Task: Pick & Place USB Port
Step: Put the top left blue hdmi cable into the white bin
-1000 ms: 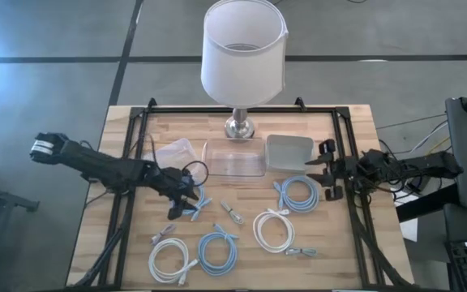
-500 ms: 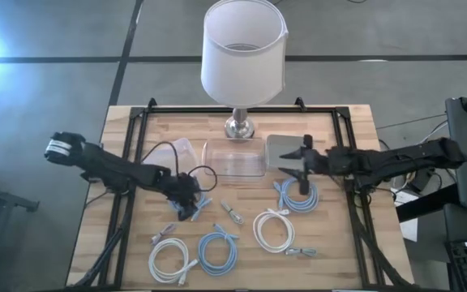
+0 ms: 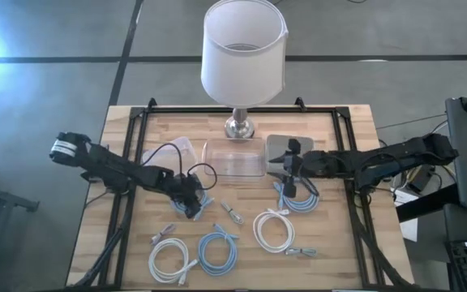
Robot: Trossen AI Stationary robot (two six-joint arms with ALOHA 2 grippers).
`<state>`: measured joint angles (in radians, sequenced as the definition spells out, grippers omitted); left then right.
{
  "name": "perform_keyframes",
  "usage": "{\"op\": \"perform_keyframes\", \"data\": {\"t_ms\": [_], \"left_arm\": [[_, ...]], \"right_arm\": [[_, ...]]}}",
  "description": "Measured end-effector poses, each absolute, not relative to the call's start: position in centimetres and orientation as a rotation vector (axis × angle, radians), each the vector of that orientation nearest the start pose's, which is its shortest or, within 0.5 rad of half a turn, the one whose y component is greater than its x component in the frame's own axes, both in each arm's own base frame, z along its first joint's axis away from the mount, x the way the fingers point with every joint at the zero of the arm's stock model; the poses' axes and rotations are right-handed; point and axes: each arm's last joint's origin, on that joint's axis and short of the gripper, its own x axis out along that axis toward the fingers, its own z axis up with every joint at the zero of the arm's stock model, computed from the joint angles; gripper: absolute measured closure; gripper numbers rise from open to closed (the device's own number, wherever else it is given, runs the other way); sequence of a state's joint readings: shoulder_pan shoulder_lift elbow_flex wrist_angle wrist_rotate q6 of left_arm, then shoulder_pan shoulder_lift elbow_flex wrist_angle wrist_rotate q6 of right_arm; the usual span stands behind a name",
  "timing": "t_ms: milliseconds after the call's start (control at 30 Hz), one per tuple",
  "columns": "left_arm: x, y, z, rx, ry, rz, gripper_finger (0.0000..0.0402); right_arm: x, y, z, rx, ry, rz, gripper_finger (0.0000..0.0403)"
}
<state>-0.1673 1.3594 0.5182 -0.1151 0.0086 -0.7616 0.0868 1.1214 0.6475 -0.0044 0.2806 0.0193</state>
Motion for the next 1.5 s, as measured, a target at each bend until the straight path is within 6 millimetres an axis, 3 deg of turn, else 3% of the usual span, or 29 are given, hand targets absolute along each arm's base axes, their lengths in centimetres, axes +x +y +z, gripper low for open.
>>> {"op": "perform_keyframes", "data": {"t_ms": [233, 633, 900, 1133, 1500], "left_arm": [[23.6, -4.0, 15.7, -0.617, 0.902, 0.167, 0.0222], [24.2, -4.1, 13.6, -0.598, 0.982, 0.191, 0.023], [24.0, -4.3, 15.2, -0.574, 0.98, 0.14, 0.0229], [23.6, -4.7, 15.8, -0.453, 1.141, 0.167, 0.0204], [24.3, -5.1, 15.3, -0.41, 1.113, 0.164, 0.0162]], "right_arm": [[24.4, 1.3, 24.0, -0.075, 0.482, -0.194, 0.0218], [24.2, 1.3, 24.2, -0.072, 0.487, -0.194, 0.022], [24.2, 1.3, 24.2, -0.076, 0.487, -0.194, 0.0218], [24.2, 1.3, 24.2, -0.09, 0.49, -0.189, 0.0219], [24.2, 1.3, 24.1, -0.075, 0.497, -0.19, 0.0222]]}}
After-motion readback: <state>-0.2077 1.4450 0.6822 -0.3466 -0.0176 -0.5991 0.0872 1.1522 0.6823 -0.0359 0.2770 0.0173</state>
